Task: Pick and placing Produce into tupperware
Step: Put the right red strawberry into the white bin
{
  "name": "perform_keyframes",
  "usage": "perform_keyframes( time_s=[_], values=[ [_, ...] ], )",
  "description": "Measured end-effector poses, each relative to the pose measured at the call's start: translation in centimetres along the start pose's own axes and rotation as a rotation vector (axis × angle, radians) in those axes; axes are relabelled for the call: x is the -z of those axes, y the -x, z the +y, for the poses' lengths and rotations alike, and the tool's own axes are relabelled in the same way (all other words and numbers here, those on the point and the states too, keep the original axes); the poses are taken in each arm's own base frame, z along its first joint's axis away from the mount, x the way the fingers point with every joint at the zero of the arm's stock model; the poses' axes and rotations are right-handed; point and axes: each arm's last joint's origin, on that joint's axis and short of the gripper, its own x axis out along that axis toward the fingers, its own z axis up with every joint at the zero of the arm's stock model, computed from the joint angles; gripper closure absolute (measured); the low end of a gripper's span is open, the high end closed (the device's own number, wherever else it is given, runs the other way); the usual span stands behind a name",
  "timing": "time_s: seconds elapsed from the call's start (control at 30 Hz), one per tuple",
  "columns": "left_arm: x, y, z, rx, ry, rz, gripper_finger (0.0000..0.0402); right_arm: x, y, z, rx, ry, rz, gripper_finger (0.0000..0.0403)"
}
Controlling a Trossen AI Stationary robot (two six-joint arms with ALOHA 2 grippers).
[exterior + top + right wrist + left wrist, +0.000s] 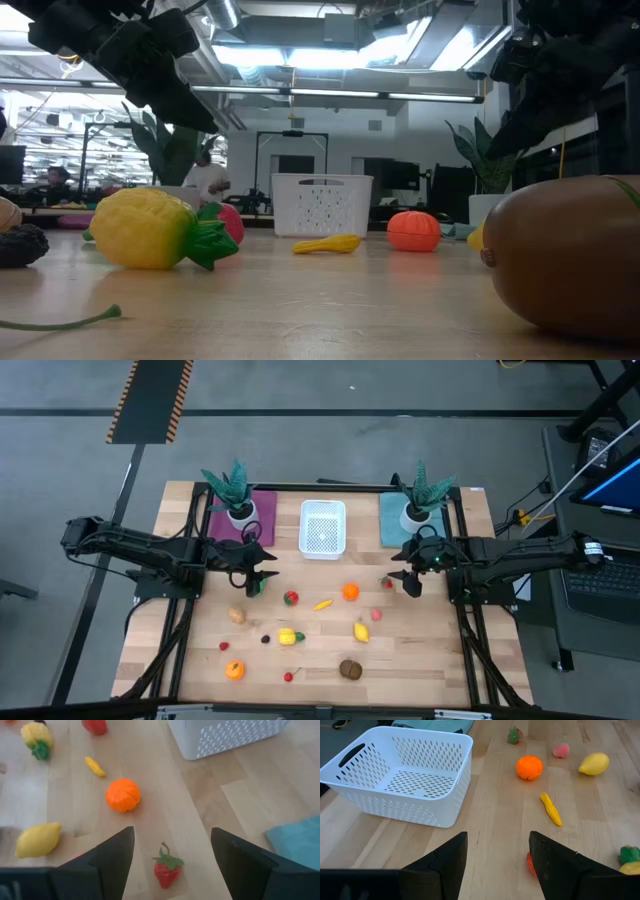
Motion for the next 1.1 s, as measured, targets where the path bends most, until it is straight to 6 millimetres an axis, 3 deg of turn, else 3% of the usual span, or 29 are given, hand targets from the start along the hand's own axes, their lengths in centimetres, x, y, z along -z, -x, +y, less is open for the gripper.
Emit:
perform_keyframes(
  time_s=[0.37,0.77,1.1],
  values=[
    [0.0,0.0,0.0,0.0,-0.002,0.0,0.0198,-2.7,3.1,2.2,0.115,0.03,0.104,0.0138],
    [0.0,0.0,0.0,0.0,-0.08,0.0,0.0198,-0.6,-1.1,5.8,0.185,-0.023,0.317,0.0138],
    [0.0,0.0,0.0,0.0,-0.082,0.0,0.0198,0.2,-3.1,6.0,0.346,-0.072,0.32,0.0138]
  ],
)
